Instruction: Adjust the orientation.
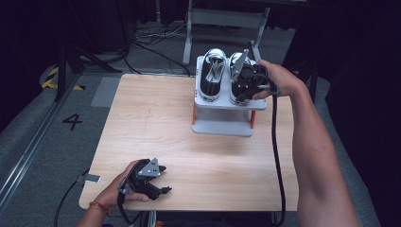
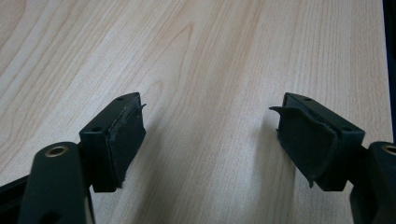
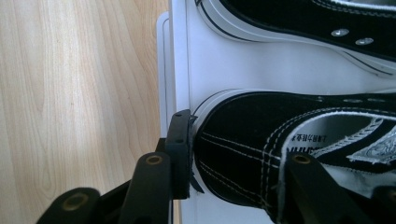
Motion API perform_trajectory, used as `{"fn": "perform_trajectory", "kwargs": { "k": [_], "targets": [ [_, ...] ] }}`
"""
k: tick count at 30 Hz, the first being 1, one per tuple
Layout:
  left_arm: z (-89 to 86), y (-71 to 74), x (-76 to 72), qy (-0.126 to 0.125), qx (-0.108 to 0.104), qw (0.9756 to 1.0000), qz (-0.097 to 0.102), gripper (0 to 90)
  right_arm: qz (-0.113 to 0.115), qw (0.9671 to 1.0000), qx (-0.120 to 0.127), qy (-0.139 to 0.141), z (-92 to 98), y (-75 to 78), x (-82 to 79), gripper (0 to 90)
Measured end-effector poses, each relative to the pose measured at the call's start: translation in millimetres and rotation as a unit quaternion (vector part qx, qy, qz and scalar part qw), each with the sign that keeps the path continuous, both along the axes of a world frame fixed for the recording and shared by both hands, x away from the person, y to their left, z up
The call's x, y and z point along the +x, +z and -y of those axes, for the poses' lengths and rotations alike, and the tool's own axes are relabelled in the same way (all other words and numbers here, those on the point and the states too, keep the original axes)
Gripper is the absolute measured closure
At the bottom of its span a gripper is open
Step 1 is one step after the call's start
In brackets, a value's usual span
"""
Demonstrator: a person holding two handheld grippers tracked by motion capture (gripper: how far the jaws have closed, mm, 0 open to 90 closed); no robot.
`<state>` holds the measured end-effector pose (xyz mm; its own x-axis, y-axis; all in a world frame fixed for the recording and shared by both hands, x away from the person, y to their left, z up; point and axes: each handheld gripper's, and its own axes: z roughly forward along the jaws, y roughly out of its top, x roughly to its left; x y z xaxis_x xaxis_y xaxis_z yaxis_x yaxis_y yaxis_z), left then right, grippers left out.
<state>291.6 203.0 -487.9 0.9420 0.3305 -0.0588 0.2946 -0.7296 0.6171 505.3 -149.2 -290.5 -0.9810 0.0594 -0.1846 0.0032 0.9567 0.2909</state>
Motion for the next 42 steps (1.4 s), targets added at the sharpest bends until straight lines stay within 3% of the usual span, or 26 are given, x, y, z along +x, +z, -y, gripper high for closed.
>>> {"fn": "perform_trajectory", "kwargs": {
  "k": [9,14,16,20,24,29,32,37,42],
  "targets": [
    [-0.1,-0.2,0.2,-0.002,-0.003,1.0000,-0.002,23.2,0.008,0.9999,-0.009,0.011,-10.2,-2.0,4.1,66.7],
    [0.0,0.1,0.2,-0.006,0.001,1.0000,0.000,23.0,0.014,0.9999,-0.004,-0.005,-7.5,1.3,5.1,60.2],
    [0.3,-0.1,-0.1,-0.004,0.000,1.0000,-0.001,23.0,0.032,0.9991,0.007,-0.027,-4.8,5.0,5.4,50.0],
    [0.3,-0.1,-0.2,-0.004,0.000,1.0000,-0.001,22.8,0.041,0.9975,0.045,-0.037,1.7,10.6,2.9,47.6],
    [0.4,-0.1,-0.3,-0.004,0.000,1.0000,-0.001,22.8,0.039,0.9956,0.066,-0.054,9.3,9.2,3.3,45.7],
    [0.4,-0.1,-0.4,-0.003,0.000,1.0000,-0.001,22.7,0.042,0.9911,0.112,-0.059,20.6,7.7,-1.3,44.0],
    [0.3,-0.1,-0.7,-0.002,0.000,1.0000,-0.001,22.7,0.053,0.9862,0.141,-0.069,29.6,6.1,-4.6,42.9],
    [0.0,-0.1,-0.8,-0.003,-0.001,1.0000,0.000,22.8,0.064,0.9715,0.208,-0.094,49.1,1.3,-12.4,39.0],
    [-0.1,-0.2,-1.5,-0.002,-0.001,1.0000,0.000,22.7,0.076,0.9586,0.250,-0.113,62.9,-7.5,-21.7,34.2]
  ]
}}
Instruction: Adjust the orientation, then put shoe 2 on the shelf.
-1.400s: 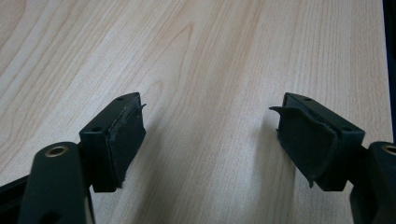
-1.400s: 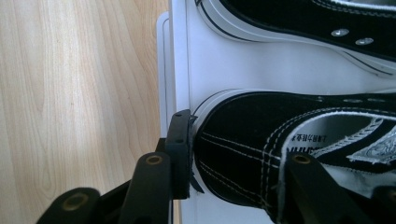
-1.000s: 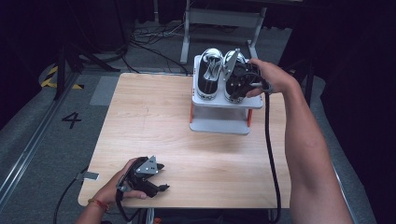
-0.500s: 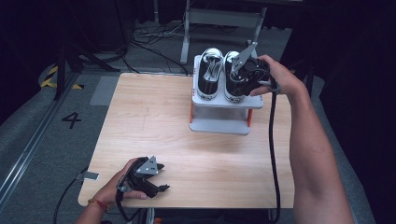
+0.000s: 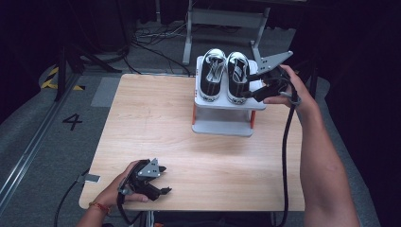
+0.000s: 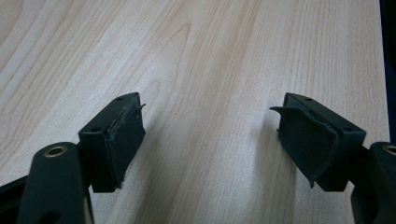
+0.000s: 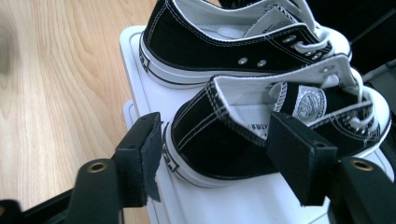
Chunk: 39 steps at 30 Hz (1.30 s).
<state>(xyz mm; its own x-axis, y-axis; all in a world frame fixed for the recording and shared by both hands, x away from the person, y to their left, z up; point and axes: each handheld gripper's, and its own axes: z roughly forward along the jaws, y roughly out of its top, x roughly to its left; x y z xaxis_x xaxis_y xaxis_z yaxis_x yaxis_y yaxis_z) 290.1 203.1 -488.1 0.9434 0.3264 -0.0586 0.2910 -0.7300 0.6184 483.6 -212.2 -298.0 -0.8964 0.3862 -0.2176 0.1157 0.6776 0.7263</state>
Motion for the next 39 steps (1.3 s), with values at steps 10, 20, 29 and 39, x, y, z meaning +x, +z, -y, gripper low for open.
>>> {"fn": "perform_trajectory", "kwargs": {
  "k": [10,20,29,39],
  "targets": [
    [-1.0,0.4,-1.3,0.001,0.001,1.0000,-0.002,22.8,0.030,0.9963,0.059,-0.054,36.7,-17.0,-33.9,26.3],
    [-1.2,0.3,-1.0,-0.001,0.001,1.0000,-0.001,22.8,0.043,0.9916,0.074,-0.097,64.3,-41.5,-68.0,26.0],
    [-1.2,0.2,-0.7,-0.001,0.000,1.0000,-0.001,22.8,0.024,0.9918,0.046,-0.117,82.3,-74.4,-95.5,25.8],
    [-1.0,0.2,-0.4,0.000,-0.001,1.0000,-0.001,22.8,0.008,0.9905,0.032,-0.134,92.5,-105.0,-116.3,25.3]
  ]
}}
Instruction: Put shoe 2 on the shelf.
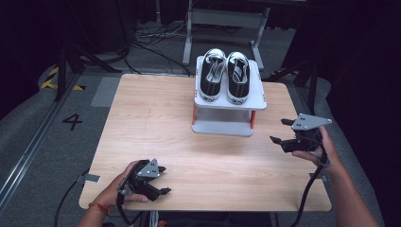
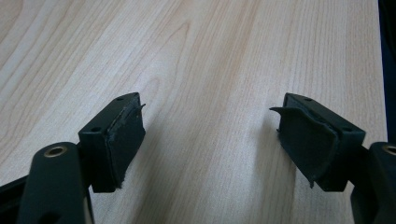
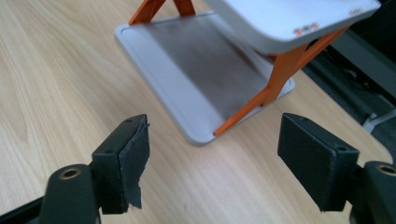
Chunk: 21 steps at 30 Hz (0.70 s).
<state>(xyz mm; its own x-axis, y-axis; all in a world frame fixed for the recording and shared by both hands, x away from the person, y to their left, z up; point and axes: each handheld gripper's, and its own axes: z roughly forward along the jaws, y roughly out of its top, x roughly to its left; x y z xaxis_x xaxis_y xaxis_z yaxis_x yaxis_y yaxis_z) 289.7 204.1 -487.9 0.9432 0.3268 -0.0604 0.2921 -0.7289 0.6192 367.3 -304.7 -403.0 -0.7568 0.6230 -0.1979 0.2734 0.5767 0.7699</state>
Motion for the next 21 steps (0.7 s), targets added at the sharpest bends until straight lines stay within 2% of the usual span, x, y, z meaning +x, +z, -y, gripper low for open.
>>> {"fn": "perform_trajectory", "kwargs": {
  "k": [2,3,9,14,21],
  "targets": [
    [0.1,-0.1,0.1,0.001,0.000,1.0000,0.000,22.8,-0.001,1.0000,-0.002,-0.001,0.9,-3.0,-2.0,25.3],
    [0.3,-0.1,0.3,0.001,0.000,1.0000,0.000,22.8,-0.006,1.0000,-0.005,-0.004,2.8,-10.0,-7.4,25.2],
    [0.4,0.0,0.9,0.000,0.001,1.0000,0.001,22.7,-0.015,0.9998,-0.009,-0.009,6.9,-28.8,-21.1,24.2],
    [0.7,-0.2,0.5,0.002,0.000,1.0000,0.001,22.7,-0.022,0.9992,-0.026,-0.021,8.9,-46.8,-31.2,22.6],
    [1.0,-0.2,0.0,0.004,0.001,1.0000,0.001,22.5,-0.039,0.9985,-0.020,-0.031,14.2,-69.5,-45.5,19.5]
  ]
}}
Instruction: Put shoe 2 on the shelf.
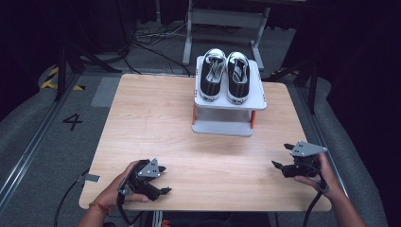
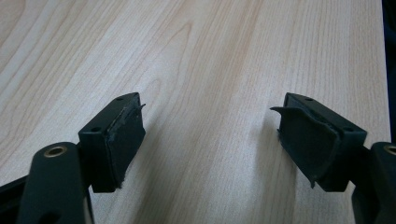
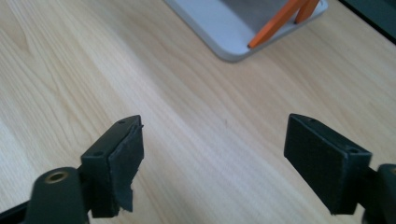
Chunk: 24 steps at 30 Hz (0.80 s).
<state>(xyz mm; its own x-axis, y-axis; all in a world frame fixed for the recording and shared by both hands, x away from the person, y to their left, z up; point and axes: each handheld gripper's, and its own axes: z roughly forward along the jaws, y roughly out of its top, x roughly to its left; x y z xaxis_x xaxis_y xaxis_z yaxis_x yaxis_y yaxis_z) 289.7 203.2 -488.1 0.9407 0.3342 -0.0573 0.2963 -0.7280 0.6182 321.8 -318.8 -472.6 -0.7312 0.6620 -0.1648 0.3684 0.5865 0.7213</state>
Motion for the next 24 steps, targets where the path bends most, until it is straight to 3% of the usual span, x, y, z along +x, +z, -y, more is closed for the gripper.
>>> {"fn": "perform_trajectory", "kwargs": {
  "k": [4,13,22,24],
  "targets": [
    [0.1,0.0,-0.1,0.001,0.000,1.0000,0.000,22.4,-0.012,0.9999,0.001,-0.006,6.4,-15.1,-10.7,18.9],
    [0.0,0.0,0.0,0.001,0.000,1.0000,0.000,22.4,-0.048,0.9977,0.031,-0.036,27.6,-45.6,-31.6,18.6],
    [0.2,-0.2,1.3,-0.003,-0.001,1.0000,-0.001,22.0,-0.084,0.9905,0.097,-0.051,43.2,-64.2,-44.3,15.8],
    [0.3,-0.1,1.6,-0.003,0.001,1.0000,-0.001,21.9,-0.090,0.9897,0.099,-0.050,44.8,-64.5,-43.9,15.1]
  ]
}}
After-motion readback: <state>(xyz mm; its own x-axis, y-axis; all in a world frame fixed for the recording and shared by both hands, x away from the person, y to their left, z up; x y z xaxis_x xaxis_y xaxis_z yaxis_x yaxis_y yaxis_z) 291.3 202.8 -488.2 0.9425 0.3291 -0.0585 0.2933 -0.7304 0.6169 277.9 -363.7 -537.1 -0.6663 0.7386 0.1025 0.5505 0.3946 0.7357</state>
